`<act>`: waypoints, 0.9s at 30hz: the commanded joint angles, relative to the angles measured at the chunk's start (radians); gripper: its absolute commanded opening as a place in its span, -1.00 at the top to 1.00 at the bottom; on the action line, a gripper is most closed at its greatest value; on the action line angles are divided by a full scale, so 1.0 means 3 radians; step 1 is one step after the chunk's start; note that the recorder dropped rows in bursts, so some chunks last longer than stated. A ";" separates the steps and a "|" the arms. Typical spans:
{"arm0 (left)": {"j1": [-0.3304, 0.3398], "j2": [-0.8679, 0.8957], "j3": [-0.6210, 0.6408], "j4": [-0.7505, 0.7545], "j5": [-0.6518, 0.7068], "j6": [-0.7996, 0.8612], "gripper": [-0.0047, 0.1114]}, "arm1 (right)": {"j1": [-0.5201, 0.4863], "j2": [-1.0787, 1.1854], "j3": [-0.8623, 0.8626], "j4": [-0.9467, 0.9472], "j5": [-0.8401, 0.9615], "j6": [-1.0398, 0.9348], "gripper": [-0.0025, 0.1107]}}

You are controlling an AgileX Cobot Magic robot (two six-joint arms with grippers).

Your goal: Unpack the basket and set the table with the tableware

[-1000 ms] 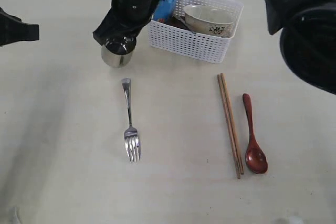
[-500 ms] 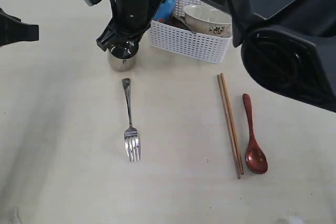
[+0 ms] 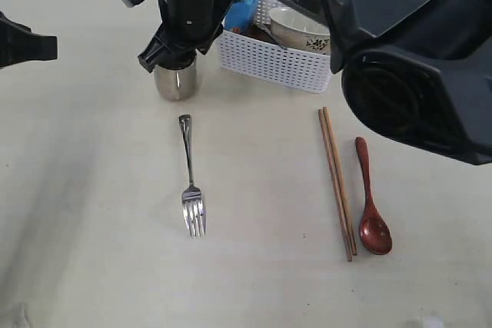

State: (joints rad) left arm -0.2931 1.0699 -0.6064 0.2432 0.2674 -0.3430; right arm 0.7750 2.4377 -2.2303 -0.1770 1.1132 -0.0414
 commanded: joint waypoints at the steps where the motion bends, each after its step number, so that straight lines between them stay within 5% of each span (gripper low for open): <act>1: -0.0023 0.0000 0.0019 -0.0038 0.0003 0.0001 0.91 | -0.0016 -0.0003 -0.0046 -0.0020 -0.0070 0.0001 0.30; 12: -0.0023 0.0000 0.0019 -0.0038 0.0027 0.0026 0.91 | -0.0089 -0.0370 -0.0705 0.0407 0.0360 -0.0476 0.30; 20: -0.0023 0.0000 0.0019 -0.0030 0.0027 0.0028 0.91 | -0.0562 -0.0981 0.0037 0.0518 0.0360 -0.0777 0.30; 27: -0.0023 0.0000 0.0019 -0.0030 0.0027 0.0028 0.91 | -0.1350 -0.1209 0.0738 0.1483 0.0360 -0.1778 0.30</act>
State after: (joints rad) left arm -0.2931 1.0699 -0.6064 0.2432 0.2692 -0.3382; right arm 0.4401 2.0868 -2.0533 0.1602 1.2182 -0.4585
